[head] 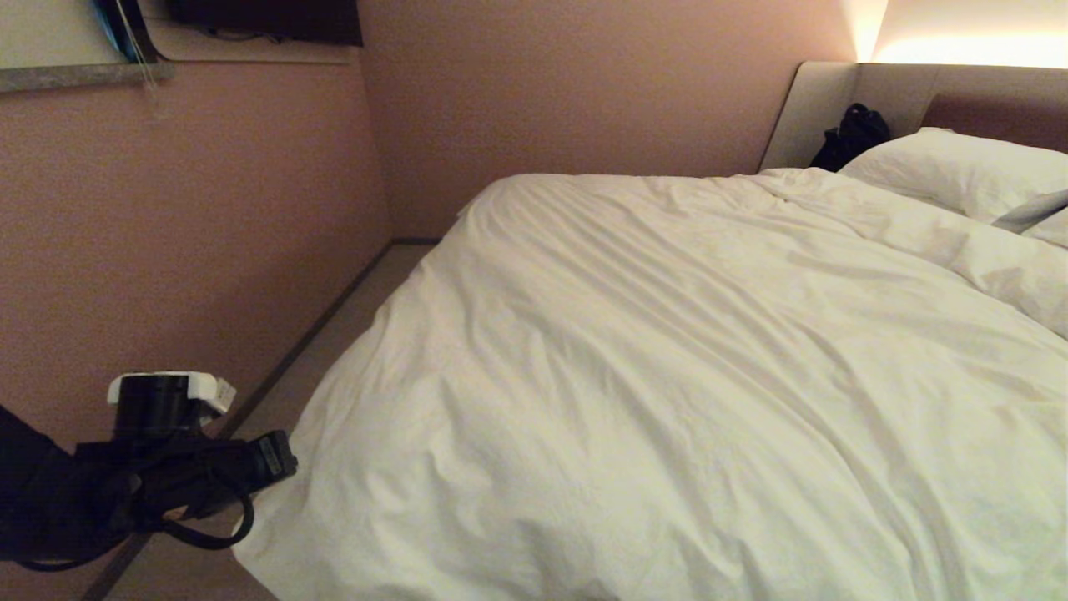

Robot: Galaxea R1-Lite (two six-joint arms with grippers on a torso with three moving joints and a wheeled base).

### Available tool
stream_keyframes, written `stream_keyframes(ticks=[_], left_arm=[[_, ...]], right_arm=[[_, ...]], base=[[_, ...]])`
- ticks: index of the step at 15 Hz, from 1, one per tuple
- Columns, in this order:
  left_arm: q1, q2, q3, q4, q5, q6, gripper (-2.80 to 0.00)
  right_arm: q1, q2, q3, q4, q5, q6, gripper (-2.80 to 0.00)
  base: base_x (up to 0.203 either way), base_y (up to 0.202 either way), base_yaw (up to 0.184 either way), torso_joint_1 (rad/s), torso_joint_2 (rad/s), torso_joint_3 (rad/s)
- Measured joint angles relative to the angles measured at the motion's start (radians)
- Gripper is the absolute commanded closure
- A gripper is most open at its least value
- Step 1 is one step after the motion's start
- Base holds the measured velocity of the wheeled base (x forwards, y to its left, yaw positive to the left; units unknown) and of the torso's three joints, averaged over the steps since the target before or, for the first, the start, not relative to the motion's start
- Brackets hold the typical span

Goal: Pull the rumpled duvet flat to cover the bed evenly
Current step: Flatten the corners of the folded blanket

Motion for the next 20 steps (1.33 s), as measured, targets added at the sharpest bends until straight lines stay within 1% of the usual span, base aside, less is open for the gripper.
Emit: stream_keyframes(ticks=[1, 3, 5, 8, 9, 11, 13, 15, 17, 18, 19, 20], left_arm=[[0.000, -0.028, 0.000, 0.007, -0.025, 0.007, -2.80], [-0.007, -0.067, -0.010, 0.020, -0.039, 0.013, -2.80], [-0.021, -0.071, -0.023, 0.019, -0.050, 0.014, -2.80], [-0.034, -0.038, -0.047, 0.005, -0.119, 0.013, -2.80], [-0.038, -0.019, -0.059, 0.005, -0.130, 0.014, -2.80], [-0.060, 0.024, -0.075, -0.002, -0.126, 0.028, -2.80], [-0.075, 0.079, -0.089, -0.009, -0.121, 0.060, -2.80], [-0.081, 0.130, -0.110, -0.008, -0.102, 0.069, -2.80], [-0.093, 0.191, -0.142, -0.009, -0.037, 0.080, -2.80], [-0.105, 0.219, -0.158, -0.011, 0.006, 0.094, -2.80], [-0.116, 0.240, -0.167, -0.015, 0.035, 0.113, -2.80], [-0.124, 0.254, -0.172, -0.018, 0.041, 0.118, -2.80]], right_arm=[[0.000, 0.000, 0.000, 0.000, 0.000, 0.000, 0.00], [0.000, 0.000, 0.000, 0.000, 0.000, 0.000, 0.00], [0.000, 0.000, 0.000, 0.000, 0.000, 0.000, 0.00], [0.000, 0.000, 0.000, 0.000, 0.000, 0.000, 0.00], [0.000, 0.000, 0.000, 0.000, 0.000, 0.000, 0.00], [0.000, 0.000, 0.000, 0.000, 0.000, 0.000, 0.00], [0.000, 0.000, 0.000, 0.000, 0.000, 0.000, 0.00], [0.000, 0.000, 0.000, 0.000, 0.000, 0.000, 0.00], [0.000, 0.000, 0.000, 0.000, 0.000, 0.000, 0.00], [0.000, 0.000, 0.000, 0.000, 0.000, 0.000, 0.00], [0.000, 0.000, 0.000, 0.000, 0.000, 0.000, 0.00], [0.000, 0.000, 0.000, 0.000, 0.000, 0.000, 0.00]], base=[[0.000, 0.000, 0.000, 0.000, 0.00, 0.000], [0.000, 0.000, 0.000, 0.000, 0.00, 0.000], [0.000, 0.000, 0.000, 0.000, 0.00, 0.000], [0.000, 0.000, 0.000, 0.000, 0.00, 0.000], [0.000, 0.000, 0.000, 0.000, 0.00, 0.000], [0.000, 0.000, 0.000, 0.000, 0.00, 0.000], [0.000, 0.000, 0.000, 0.000, 0.00, 0.000], [0.000, 0.000, 0.000, 0.000, 0.00, 0.000], [0.000, 0.000, 0.000, 0.000, 0.00, 0.000], [0.000, 0.000, 0.000, 0.000, 0.00, 0.000], [0.000, 0.000, 0.000, 0.000, 0.00, 0.000], [0.000, 0.000, 0.000, 0.000, 0.00, 0.000]])
